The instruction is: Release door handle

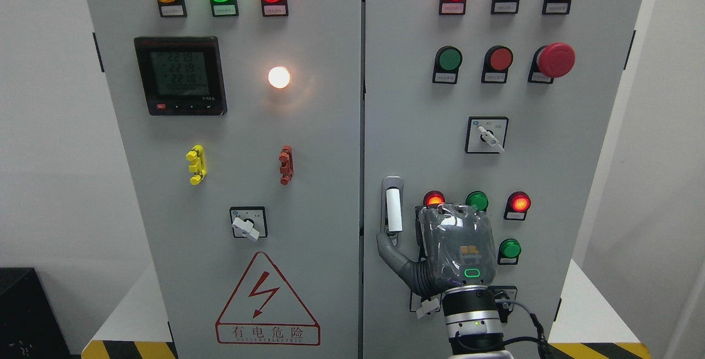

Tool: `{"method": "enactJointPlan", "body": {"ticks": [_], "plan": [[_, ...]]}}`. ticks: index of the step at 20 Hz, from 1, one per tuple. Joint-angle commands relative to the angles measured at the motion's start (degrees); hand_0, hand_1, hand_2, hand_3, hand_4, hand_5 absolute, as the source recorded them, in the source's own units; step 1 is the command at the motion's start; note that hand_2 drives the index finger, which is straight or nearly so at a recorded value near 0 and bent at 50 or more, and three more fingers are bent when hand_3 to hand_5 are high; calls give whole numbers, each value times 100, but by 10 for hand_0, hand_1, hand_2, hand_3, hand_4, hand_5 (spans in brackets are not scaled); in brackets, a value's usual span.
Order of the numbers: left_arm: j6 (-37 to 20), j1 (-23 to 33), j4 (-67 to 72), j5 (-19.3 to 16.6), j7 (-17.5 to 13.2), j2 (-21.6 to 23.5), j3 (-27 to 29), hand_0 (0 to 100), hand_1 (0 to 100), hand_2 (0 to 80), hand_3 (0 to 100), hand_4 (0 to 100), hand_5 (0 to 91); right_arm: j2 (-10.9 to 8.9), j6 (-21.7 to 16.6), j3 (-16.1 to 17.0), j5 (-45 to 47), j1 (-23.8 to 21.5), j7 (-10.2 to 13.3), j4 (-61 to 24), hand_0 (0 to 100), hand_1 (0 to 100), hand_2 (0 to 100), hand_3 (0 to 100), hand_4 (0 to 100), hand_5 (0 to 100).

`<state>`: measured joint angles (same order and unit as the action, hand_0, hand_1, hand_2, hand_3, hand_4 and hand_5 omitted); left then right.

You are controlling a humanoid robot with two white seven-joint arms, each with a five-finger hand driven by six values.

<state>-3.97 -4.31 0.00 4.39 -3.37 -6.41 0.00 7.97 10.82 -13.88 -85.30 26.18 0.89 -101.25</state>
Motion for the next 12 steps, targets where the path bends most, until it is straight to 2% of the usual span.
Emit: {"method": "enactJointPlan", "body": {"ticks": [1, 12], "plan": [[1, 0, -114, 0, 3, 0, -123, 0, 0, 22, 90, 14, 0, 2, -1, 70, 4, 10, -1, 35, 169, 305, 899, 1000, 1000, 951], [1, 0, -114, 0, 3, 0, -123, 0, 0, 23, 88, 13, 0, 2, -10, 70, 13, 10, -9, 18, 224, 291, 900, 1000, 1000, 951]]}}
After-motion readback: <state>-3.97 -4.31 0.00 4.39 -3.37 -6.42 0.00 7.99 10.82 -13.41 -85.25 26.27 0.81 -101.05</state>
